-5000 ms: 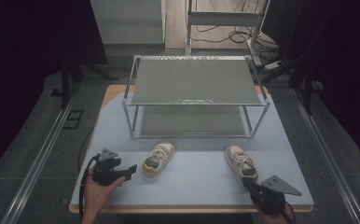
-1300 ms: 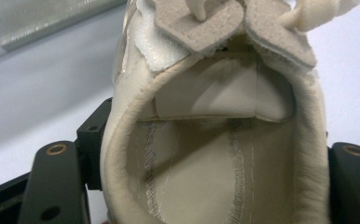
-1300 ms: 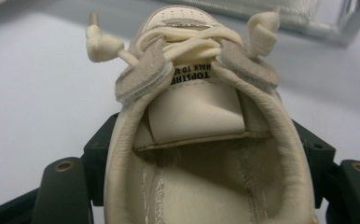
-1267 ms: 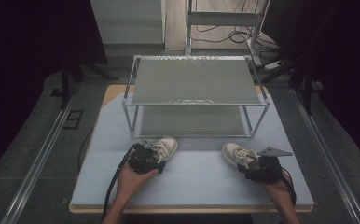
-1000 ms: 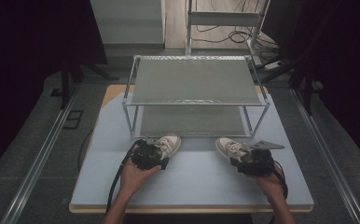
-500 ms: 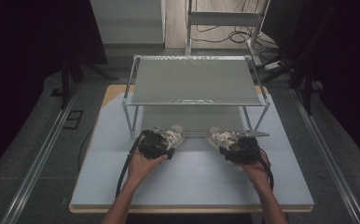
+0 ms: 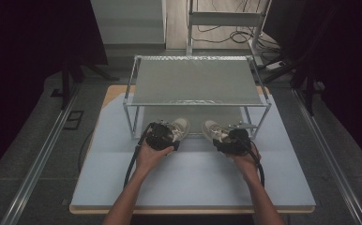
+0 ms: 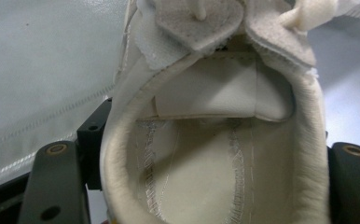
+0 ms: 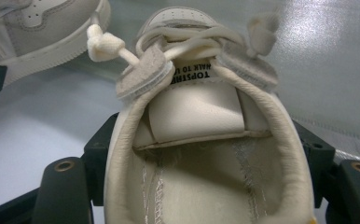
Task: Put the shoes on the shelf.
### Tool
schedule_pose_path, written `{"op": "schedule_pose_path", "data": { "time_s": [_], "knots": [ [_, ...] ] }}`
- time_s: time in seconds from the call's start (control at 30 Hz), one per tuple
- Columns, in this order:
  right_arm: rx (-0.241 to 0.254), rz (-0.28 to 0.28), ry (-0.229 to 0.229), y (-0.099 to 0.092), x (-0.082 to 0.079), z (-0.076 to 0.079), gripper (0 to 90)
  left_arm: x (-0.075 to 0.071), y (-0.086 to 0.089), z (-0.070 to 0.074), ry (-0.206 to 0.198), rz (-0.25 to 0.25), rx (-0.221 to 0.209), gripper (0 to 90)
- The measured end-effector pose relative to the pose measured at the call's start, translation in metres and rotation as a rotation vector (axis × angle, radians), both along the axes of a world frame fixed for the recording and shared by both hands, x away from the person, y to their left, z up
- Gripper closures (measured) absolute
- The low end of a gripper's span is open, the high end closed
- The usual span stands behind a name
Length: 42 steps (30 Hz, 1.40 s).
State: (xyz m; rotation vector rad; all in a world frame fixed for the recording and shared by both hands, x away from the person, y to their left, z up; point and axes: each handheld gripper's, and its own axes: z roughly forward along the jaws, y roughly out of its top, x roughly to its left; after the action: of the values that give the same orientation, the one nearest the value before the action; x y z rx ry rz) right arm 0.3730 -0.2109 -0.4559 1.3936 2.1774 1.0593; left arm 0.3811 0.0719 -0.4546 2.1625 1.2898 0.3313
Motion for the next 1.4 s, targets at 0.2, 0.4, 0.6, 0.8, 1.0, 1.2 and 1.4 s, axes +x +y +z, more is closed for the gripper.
{"op": "schedule_pose_path", "data": {
  "time_s": [0.2,0.4,0.6,0.8,1.0,1.2,1.4],
  "knots": [
    [-0.006,-0.021,-0.006,0.008,0.008,-0.004,28.9,0.014,-0.003,-0.006,-0.007,-0.017,0.015,29.0],
    [-0.015,-0.036,-0.002,0.019,0.018,-0.006,28.9,0.024,-0.01,-0.009,-0.015,-0.022,0.027,29.0],
    [-0.026,-0.052,0.011,0.028,0.03,-0.007,28.8,0.037,-0.018,-0.009,-0.002,0.001,0.025,29.0],
    [-0.042,-0.061,0.018,0.035,0.04,-0.008,28.6,0.043,-0.022,-0.008,0.011,0.041,0.005,28.9],
    [-0.055,-0.079,0.032,0.041,0.048,-0.015,28.4,0.046,-0.026,-0.011,0.02,0.033,0.015,28.8],
    [-0.069,-0.095,0.037,0.045,0.05,-0.019,28.0,0.048,-0.03,-0.017,0.014,0.06,0.022,28.2],
    [-0.074,-0.104,0.032,0.047,0.049,-0.02,27.8,0.048,-0.03,-0.017,0.005,0.053,0.04,27.8]
  ]
}}
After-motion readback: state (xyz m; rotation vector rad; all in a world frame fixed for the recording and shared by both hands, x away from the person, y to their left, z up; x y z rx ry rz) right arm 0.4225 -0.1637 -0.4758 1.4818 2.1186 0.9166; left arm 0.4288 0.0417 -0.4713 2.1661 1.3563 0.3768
